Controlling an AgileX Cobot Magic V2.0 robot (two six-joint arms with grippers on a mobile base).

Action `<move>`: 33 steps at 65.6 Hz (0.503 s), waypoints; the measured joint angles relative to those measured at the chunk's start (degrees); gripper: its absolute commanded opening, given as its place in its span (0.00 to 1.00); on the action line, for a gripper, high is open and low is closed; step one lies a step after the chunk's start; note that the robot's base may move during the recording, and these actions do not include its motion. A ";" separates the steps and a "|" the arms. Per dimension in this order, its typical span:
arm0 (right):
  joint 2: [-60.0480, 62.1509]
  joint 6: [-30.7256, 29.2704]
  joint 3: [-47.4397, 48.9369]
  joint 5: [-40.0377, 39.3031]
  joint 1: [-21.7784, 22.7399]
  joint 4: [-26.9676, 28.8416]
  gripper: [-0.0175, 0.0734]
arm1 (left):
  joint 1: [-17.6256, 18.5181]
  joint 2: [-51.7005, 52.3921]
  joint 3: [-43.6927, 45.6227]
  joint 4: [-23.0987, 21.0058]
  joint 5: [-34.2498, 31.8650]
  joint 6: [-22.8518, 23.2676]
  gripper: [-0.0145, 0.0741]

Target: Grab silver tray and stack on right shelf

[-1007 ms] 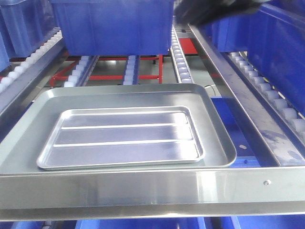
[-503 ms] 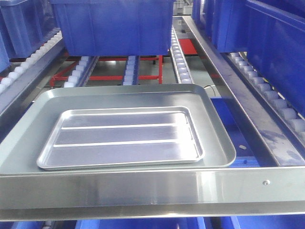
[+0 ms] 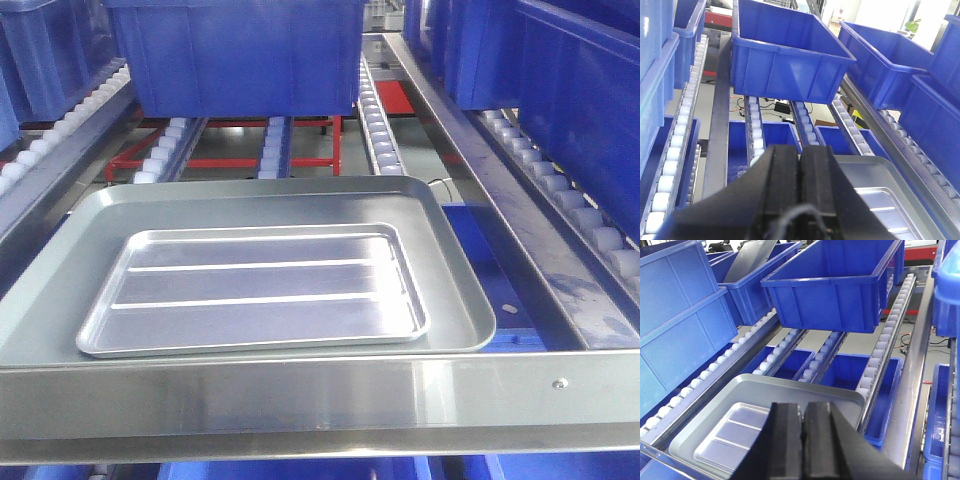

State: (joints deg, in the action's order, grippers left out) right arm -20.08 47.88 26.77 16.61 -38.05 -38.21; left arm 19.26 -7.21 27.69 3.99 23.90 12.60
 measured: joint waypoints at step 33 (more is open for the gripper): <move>10.75 -26.69 -8.46 2.35 19.10 21.00 0.25 | 0.00 0.00 0.00 0.00 0.00 -0.02 0.06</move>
State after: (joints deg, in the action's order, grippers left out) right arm -9.33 21.19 18.30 18.96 -18.96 -17.21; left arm 19.26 -7.21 27.69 3.99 23.90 12.58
